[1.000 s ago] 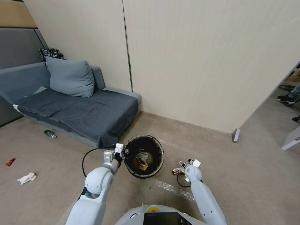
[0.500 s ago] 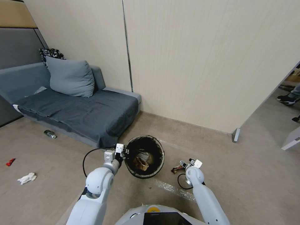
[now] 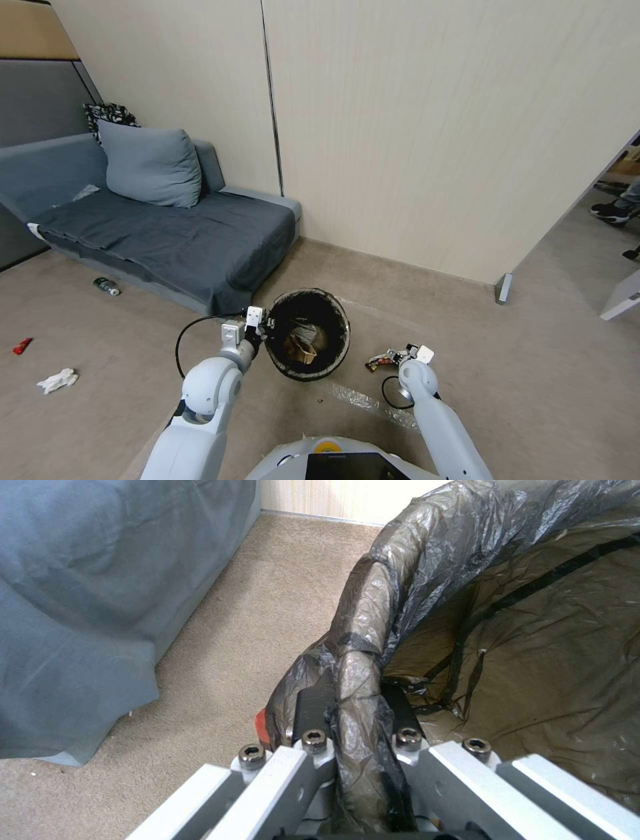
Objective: Pick up the trash bin, then pick up the garbage from the floor and place it into the trash bin.
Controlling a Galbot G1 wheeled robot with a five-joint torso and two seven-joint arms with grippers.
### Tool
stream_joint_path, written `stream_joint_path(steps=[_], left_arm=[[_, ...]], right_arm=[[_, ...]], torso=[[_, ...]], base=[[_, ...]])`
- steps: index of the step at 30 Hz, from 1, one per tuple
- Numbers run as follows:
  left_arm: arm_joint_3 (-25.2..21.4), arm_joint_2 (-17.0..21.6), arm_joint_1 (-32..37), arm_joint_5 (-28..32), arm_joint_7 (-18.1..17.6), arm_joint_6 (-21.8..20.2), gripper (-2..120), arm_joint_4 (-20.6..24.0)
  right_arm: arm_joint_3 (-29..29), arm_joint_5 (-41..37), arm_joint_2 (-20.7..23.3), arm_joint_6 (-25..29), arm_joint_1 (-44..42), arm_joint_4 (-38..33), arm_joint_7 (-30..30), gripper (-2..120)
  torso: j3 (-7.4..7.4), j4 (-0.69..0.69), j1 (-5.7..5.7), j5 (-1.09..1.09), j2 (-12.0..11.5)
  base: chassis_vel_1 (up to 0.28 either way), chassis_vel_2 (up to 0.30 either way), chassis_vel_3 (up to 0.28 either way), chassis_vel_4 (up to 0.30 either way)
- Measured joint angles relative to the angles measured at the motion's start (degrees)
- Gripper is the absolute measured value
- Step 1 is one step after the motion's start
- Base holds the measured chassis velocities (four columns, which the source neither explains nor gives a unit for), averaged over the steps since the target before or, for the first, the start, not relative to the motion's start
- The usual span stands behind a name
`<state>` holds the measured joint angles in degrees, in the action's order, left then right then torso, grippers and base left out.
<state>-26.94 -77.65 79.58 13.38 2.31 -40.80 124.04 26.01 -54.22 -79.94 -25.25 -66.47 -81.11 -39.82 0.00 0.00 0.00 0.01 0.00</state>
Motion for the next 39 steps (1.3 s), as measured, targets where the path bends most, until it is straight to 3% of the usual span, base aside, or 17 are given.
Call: stream_joint_path(steps=[15, 22, 25, 29, 33, 39], left_arm=[[-0.3, -0.1, -0.01, 0.07, 0.0, 0.17, 1, -0.34], [-0.26, -0.19, -0.06, 0.1, -0.01, 0.2, 1, -0.48], [-0.08, -0.34, -0.16, 0.1, -0.01, 0.22, 1, -0.54], [-0.08, -0.34, -0.17, 0.09, -0.01, 0.22, 1, -0.6], [-0.13, -0.29, -0.23, 0.09, -0.01, 0.27, 1, -0.66], [-0.14, -0.35, -0.33, 0.09, -0.02, 0.3, 1, -0.8]], right_arm=[[-0.16, 1.32, -1.64, 0.19, 1.47, 2.68, 1.62, 100], [-0.06, 1.29, -1.69, 0.38, 1.22, 2.79, 2.13, 80], [0.03, 1.26, -1.77, 0.52, 1.18, 2.98, 2.57, 61], [0.03, 1.28, -1.88, 0.55, 1.19, 3.08, 2.73, 51], [-0.04, 1.46, -2.28, 0.75, 1.45, 3.51, 2.96, 31], [-0.08, 1.82, -2.43, 0.96, 1.55, 3.71, 3.14, 13]], torso=[[0.0, 0.0, 0.0, -0.01, 0.0], [0.0, 0.0, 0.0, -0.01, 0.0], [0.0, 0.0, 0.0, 0.0, 0.0], [0.0, -0.01, 0.0, -0.01, 0.0], [0.0, 0.0, 0.0, -0.01, 0.0], [0.0, 0.0, 0.0, -0.01, 0.0]], base=[[0.0, 0.0, 0.0, 0.0], [0.0, 0.0, 0.0, 0.0], [0.0, 0.0, 0.0, 0.0], [0.0, 0.0, 0.0, 0.0], [0.0, 0.0, 0.0, 0.0], [0.0, 0.0, 0.0, 0.0]])
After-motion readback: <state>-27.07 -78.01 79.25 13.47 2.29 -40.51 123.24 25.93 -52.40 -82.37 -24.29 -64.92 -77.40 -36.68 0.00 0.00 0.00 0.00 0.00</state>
